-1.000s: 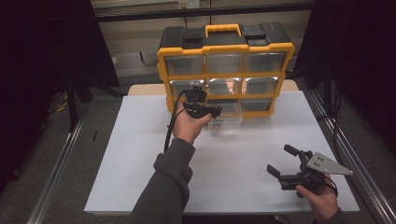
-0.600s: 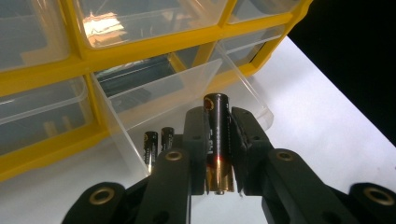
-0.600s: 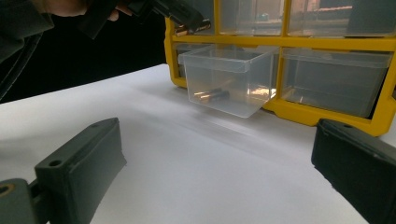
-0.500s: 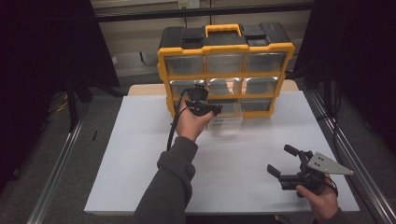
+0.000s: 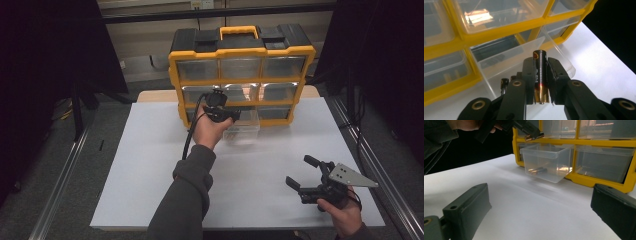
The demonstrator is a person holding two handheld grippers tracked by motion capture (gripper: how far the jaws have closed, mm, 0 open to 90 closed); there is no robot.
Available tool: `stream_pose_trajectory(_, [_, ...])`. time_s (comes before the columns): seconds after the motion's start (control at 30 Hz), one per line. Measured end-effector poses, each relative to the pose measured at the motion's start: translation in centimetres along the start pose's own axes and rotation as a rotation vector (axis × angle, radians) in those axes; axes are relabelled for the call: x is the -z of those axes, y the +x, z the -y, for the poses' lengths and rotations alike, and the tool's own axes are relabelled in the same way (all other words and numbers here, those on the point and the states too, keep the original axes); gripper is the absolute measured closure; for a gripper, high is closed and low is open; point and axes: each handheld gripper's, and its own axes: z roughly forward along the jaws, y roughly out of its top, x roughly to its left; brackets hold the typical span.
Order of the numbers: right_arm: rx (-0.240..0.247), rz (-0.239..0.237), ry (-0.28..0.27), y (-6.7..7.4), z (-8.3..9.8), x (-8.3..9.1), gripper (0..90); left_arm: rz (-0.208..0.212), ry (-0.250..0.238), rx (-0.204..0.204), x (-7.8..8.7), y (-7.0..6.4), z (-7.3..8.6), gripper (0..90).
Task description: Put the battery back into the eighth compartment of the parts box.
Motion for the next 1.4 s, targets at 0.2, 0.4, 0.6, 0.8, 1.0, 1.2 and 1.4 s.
stream_pose_trajectory(0.2, [-0.004,0.003,-0.006,0.0,0.0,0.0,1.9,0.001,-0.006,0.0,-0.6,-0.2,-0.1,77.4])
stream_pose_trajectory(0.4, [-0.006,0.001,-0.005,0.0,0.0,0.0,1.9,0.001,-0.016,-0.001,-1.1,-0.4,-0.3,77.3])
stream_pose_trajectory(0.6, [-0.009,0.0,-0.004,0.0,0.0,0.0,1.9,-0.001,0.0,-0.022,-1.6,-0.5,-0.3,77.4])
stream_pose_trajectory(0.8, [-0.007,-0.002,-0.007,0.0,0.0,0.0,1.9,0.0,0.004,-0.026,-2.3,-0.6,-0.1,77.3])
stream_pose_trajectory(1.0, [-0.009,-0.001,-0.009,0.0,0.0,0.0,2.0,0.002,0.006,-0.031,-2.7,-0.5,-0.1,77.3])
stream_pose_trajectory(1.2, [-0.009,-0.003,-0.007,0.0,0.0,0.0,2.0,0.0,0.004,-0.032,-3.1,-0.5,0.0,77.3])
stream_pose_trajectory(1.4, [-0.012,-0.006,-0.011,0.0,0.0,0.0,2.0,-0.001,0.007,-0.035,-3.6,-0.7,0.0,77.2])
